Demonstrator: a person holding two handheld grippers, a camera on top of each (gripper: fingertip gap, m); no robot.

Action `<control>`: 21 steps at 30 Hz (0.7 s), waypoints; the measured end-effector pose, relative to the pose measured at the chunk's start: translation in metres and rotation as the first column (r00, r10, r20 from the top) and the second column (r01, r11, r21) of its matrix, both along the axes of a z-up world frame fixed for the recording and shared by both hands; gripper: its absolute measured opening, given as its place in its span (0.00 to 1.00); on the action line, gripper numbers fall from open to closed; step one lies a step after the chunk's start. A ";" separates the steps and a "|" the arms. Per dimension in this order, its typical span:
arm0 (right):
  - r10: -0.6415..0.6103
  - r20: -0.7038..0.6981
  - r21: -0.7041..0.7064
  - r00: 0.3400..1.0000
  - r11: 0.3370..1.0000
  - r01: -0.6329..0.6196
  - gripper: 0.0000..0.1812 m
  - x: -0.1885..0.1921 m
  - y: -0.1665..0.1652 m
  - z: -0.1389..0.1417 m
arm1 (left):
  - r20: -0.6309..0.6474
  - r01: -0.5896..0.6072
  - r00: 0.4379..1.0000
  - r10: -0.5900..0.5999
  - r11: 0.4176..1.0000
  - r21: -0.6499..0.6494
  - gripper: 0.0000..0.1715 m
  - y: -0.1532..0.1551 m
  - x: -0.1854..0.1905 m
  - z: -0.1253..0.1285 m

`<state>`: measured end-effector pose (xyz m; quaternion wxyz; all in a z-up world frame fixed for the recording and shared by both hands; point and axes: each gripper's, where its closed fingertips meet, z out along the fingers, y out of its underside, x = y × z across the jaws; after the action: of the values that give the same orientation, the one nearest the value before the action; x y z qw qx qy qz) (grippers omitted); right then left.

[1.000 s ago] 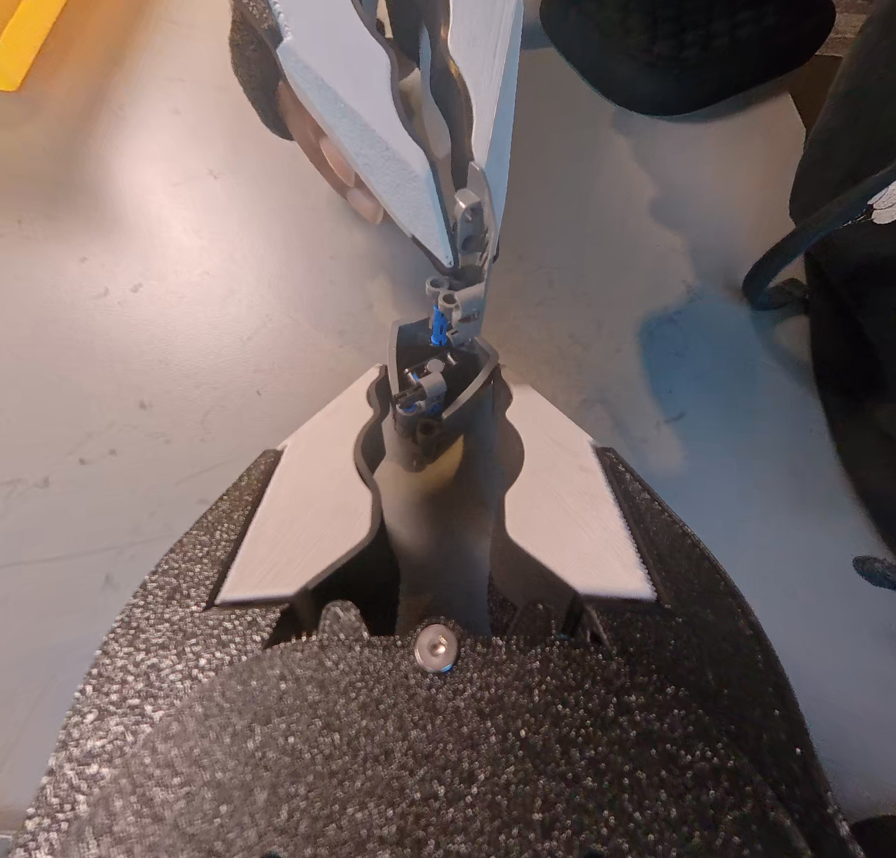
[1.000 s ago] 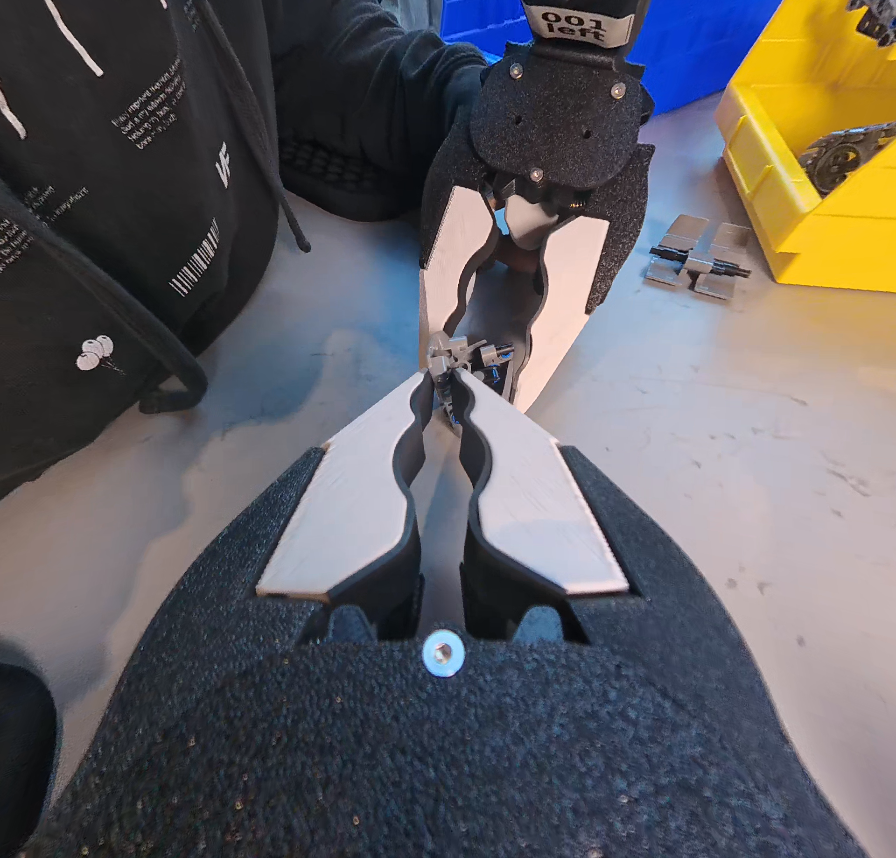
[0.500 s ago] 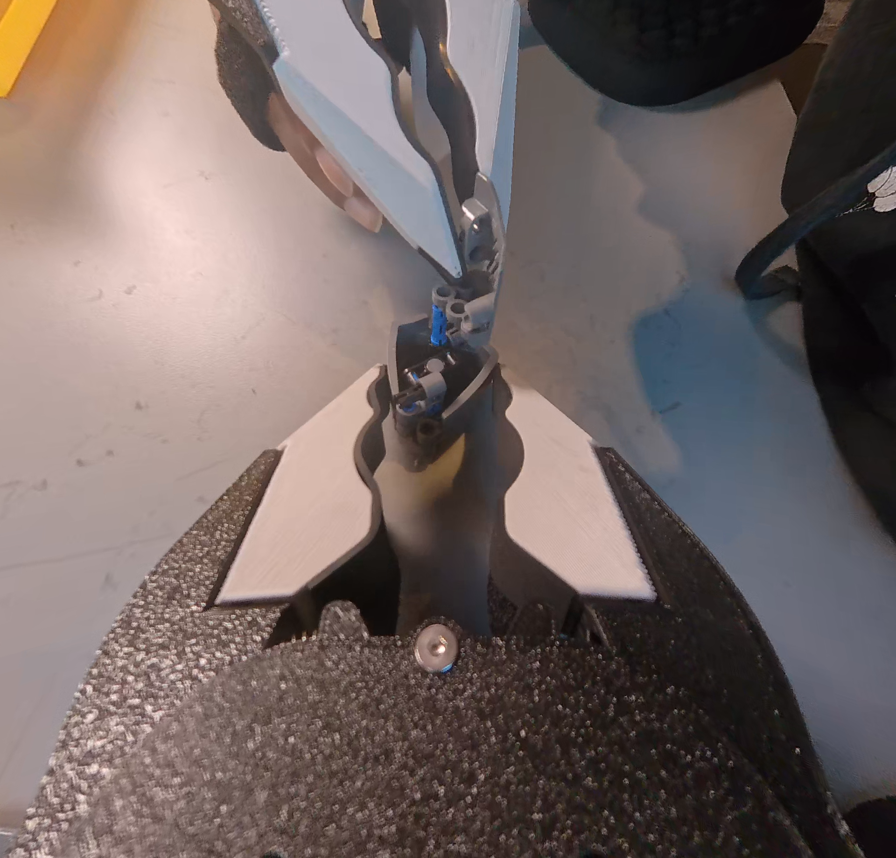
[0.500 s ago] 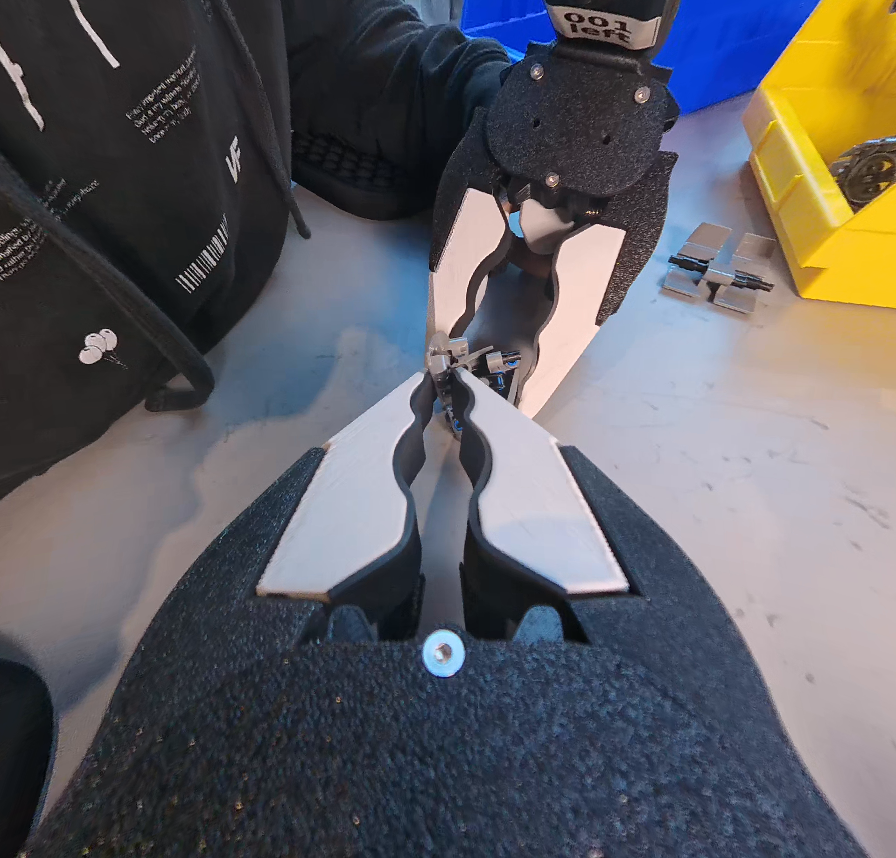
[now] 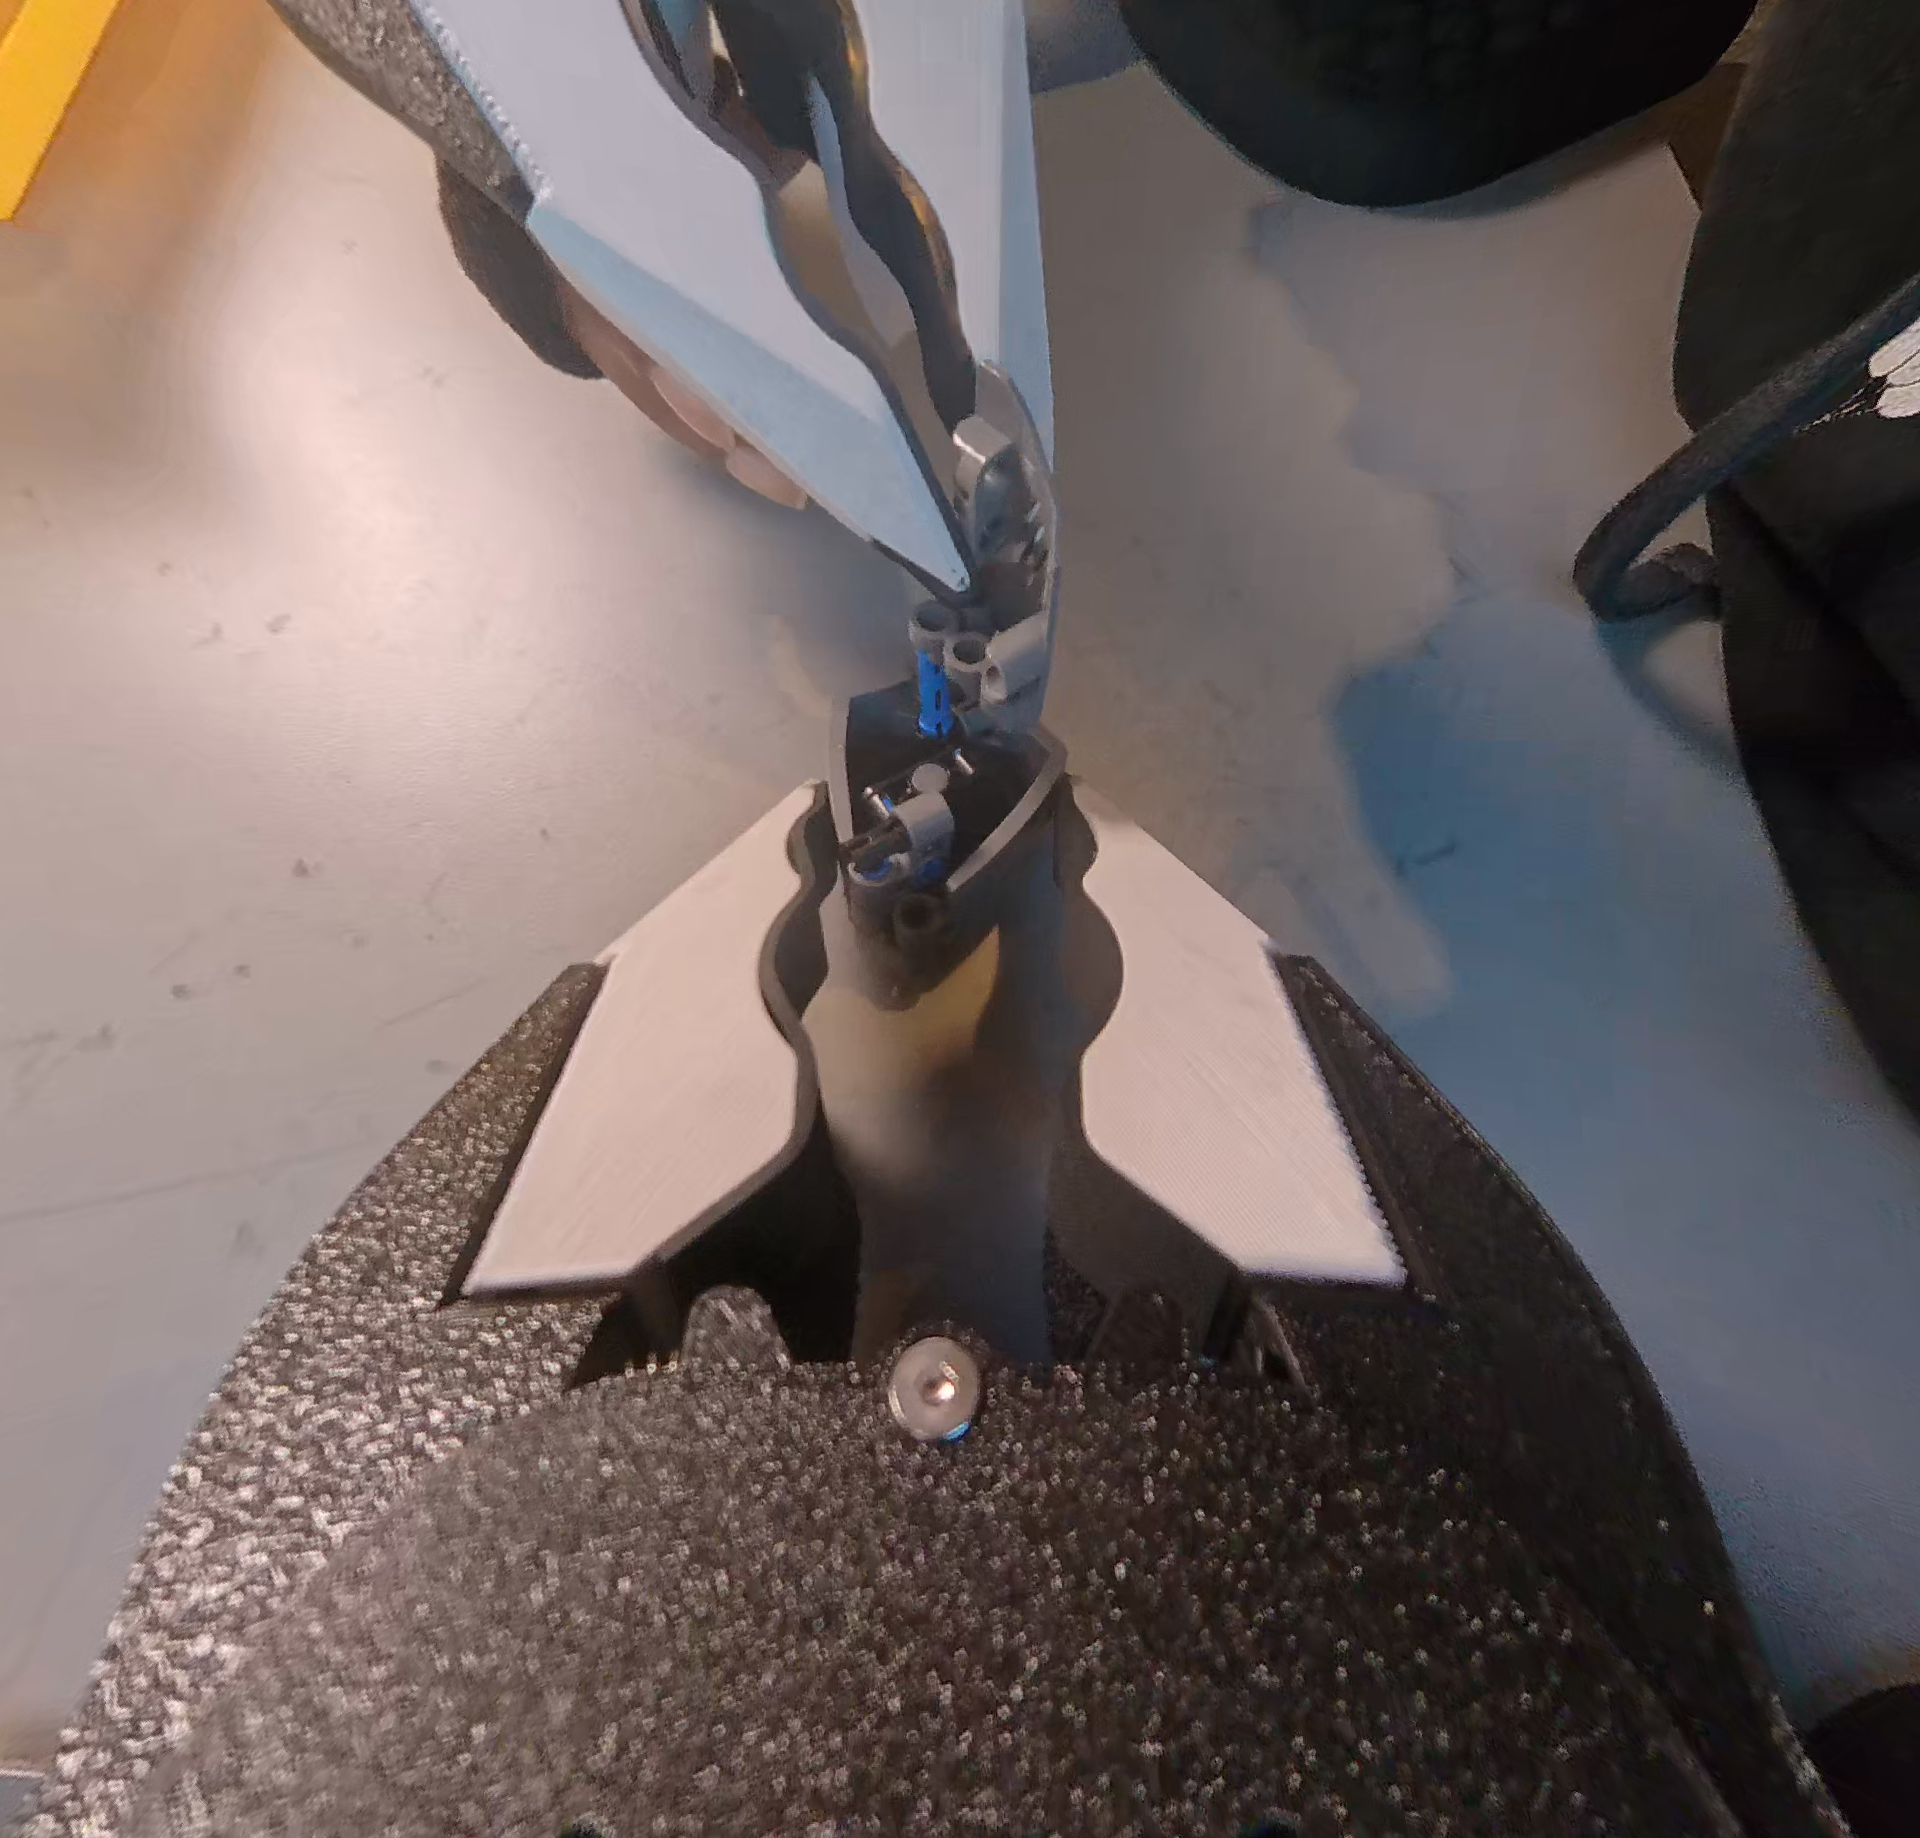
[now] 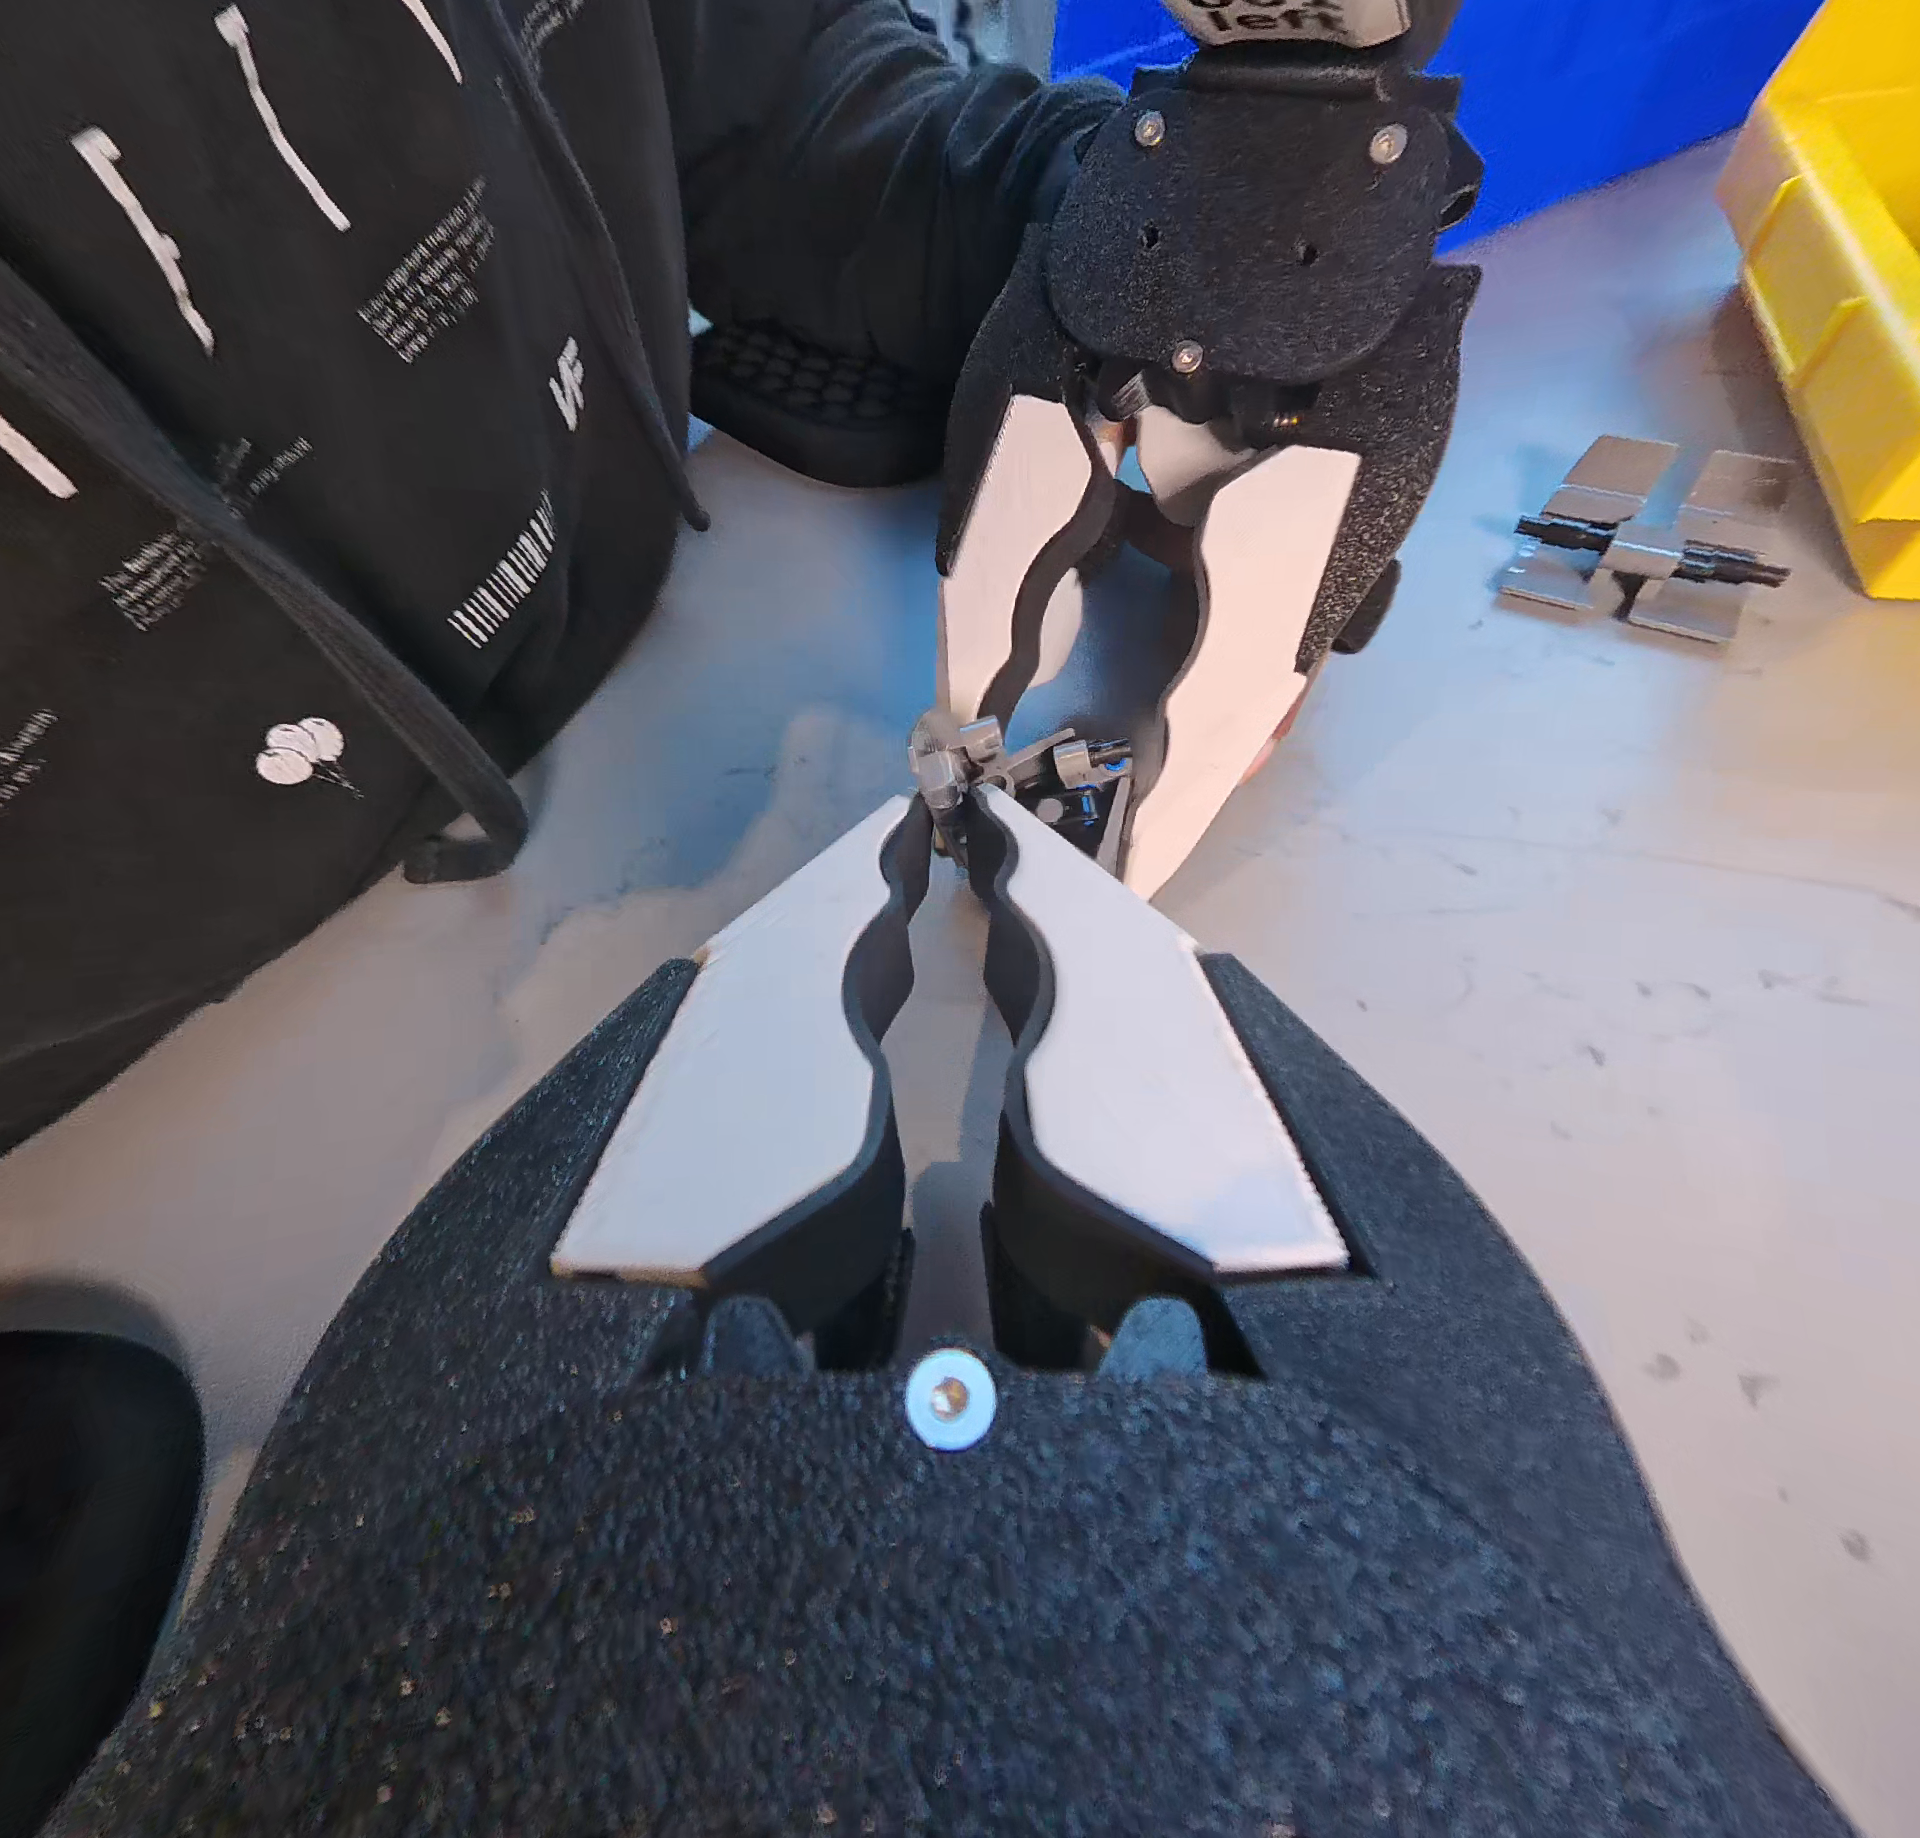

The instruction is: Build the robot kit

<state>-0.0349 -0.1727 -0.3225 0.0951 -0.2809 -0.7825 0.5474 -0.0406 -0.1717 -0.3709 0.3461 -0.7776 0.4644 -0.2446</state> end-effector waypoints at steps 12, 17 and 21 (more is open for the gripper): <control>0.060 0.064 -0.010 0.996 0.998 -0.059 0.03 -0.003 -0.006 -0.007 | -0.007 0.026 1.000 -0.025 1.000 0.011 0.24 -0.004 -0.003 0.000; 0.081 0.082 -0.004 0.993 0.997 -0.081 0.03 -0.005 -0.007 -0.010 | -0.006 0.034 0.999 -0.034 0.999 0.007 0.24 -0.006 -0.006 -0.001; 0.090 0.072 0.029 0.993 0.995 -0.092 0.03 -0.005 -0.011 -0.010 | -0.006 0.039 0.999 -0.039 0.999 0.007 0.24 -0.007 -0.006 0.000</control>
<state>-0.0398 -0.1832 -0.3326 0.0468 -0.2624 -0.8062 0.5282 -0.0468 -0.1787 -0.3713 0.3428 -0.7678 0.4814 -0.2475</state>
